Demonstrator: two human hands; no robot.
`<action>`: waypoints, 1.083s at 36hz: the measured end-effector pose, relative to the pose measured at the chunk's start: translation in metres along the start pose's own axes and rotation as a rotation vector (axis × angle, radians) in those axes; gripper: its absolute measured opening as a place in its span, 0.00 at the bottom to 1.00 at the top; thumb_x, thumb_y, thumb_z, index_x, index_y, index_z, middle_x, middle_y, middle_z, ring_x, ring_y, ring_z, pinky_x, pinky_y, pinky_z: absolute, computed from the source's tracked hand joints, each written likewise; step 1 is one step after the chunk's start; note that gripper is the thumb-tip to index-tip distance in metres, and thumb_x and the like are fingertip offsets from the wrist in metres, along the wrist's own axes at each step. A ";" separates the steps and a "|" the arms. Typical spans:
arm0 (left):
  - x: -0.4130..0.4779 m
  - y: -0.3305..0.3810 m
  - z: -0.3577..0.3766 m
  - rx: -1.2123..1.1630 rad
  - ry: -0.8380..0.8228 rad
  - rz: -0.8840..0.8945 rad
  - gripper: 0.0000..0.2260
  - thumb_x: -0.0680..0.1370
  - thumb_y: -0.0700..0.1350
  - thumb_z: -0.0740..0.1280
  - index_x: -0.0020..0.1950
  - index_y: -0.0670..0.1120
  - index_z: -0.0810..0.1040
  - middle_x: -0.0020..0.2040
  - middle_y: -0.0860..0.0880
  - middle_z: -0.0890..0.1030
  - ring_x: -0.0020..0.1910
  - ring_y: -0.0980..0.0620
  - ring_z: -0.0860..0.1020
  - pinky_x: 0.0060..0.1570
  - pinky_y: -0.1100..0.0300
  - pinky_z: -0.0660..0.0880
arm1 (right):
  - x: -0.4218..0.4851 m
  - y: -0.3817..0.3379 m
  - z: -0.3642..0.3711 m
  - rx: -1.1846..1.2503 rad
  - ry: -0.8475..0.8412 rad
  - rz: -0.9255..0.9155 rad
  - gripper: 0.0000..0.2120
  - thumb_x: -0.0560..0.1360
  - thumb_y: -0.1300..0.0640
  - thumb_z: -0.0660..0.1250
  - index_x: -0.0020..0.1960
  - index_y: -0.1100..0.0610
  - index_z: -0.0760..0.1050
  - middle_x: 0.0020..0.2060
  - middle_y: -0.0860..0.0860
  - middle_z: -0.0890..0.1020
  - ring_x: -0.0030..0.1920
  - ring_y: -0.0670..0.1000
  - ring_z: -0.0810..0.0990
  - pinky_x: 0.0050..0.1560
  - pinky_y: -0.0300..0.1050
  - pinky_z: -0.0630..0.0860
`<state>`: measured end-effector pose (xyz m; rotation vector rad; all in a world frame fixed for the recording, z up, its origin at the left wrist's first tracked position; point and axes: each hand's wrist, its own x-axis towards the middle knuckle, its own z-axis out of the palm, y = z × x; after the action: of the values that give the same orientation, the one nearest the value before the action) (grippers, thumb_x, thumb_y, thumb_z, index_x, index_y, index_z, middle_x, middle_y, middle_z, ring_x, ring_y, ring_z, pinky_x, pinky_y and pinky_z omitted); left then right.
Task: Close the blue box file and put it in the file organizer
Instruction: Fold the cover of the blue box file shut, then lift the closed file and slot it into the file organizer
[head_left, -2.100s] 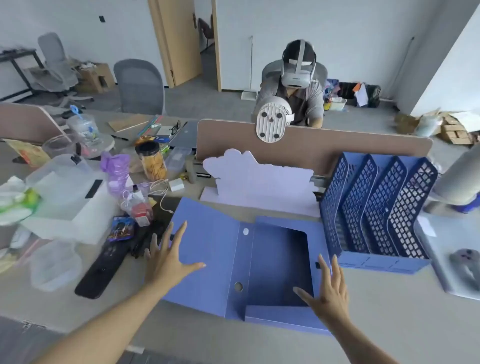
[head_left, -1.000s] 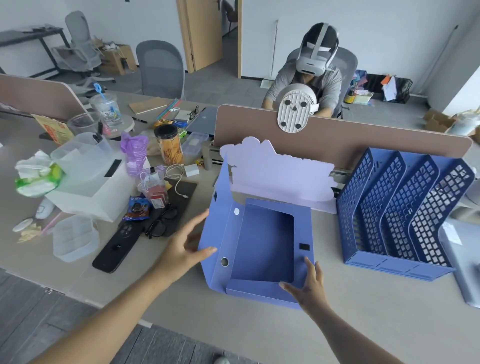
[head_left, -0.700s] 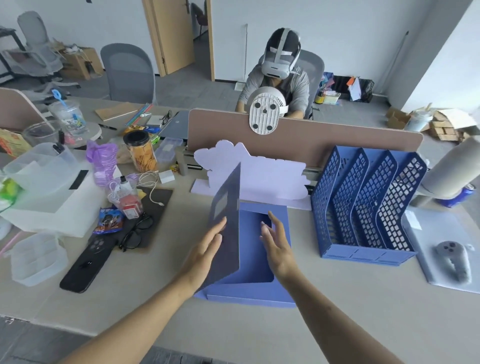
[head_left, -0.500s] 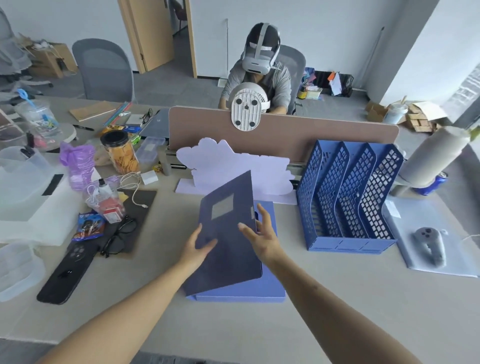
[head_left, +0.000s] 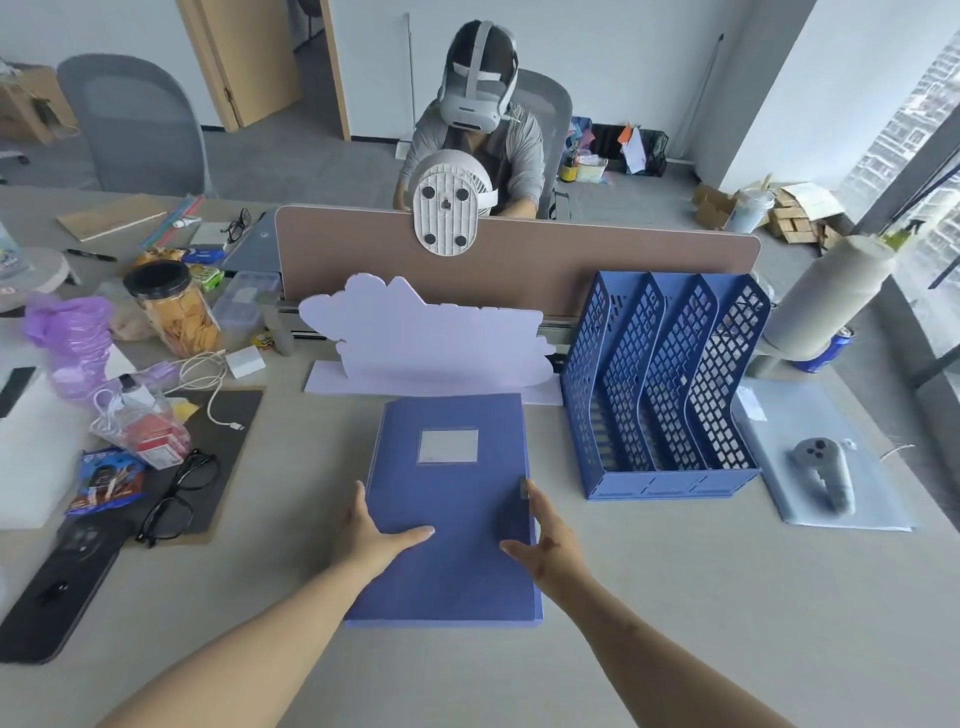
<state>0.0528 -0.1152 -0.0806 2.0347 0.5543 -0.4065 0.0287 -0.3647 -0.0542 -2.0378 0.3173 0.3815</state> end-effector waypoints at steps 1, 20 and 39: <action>0.000 0.002 0.003 0.030 0.013 0.002 0.64 0.57 0.61 0.82 0.81 0.51 0.44 0.80 0.48 0.55 0.77 0.45 0.62 0.70 0.48 0.68 | 0.002 0.005 0.000 0.015 0.003 0.014 0.41 0.70 0.62 0.74 0.77 0.43 0.59 0.67 0.42 0.71 0.70 0.49 0.70 0.63 0.43 0.74; -0.001 0.012 0.034 0.154 0.080 0.042 0.61 0.59 0.58 0.82 0.80 0.47 0.46 0.78 0.44 0.59 0.76 0.44 0.62 0.68 0.47 0.69 | 0.026 0.049 0.003 0.213 -0.027 0.096 0.48 0.64 0.66 0.76 0.76 0.42 0.60 0.71 0.44 0.68 0.70 0.50 0.70 0.67 0.51 0.74; 0.010 0.030 0.026 0.413 -0.051 -0.018 0.66 0.56 0.65 0.79 0.76 0.64 0.31 0.76 0.41 0.54 0.65 0.41 0.74 0.45 0.54 0.78 | 0.042 0.025 -0.002 -0.433 -0.015 0.153 0.29 0.80 0.47 0.55 0.77 0.38 0.46 0.59 0.59 0.80 0.54 0.65 0.79 0.52 0.53 0.76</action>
<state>0.0760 -0.1493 -0.0771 2.4055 0.4863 -0.6225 0.0583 -0.3812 -0.0902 -2.4390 0.4099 0.6011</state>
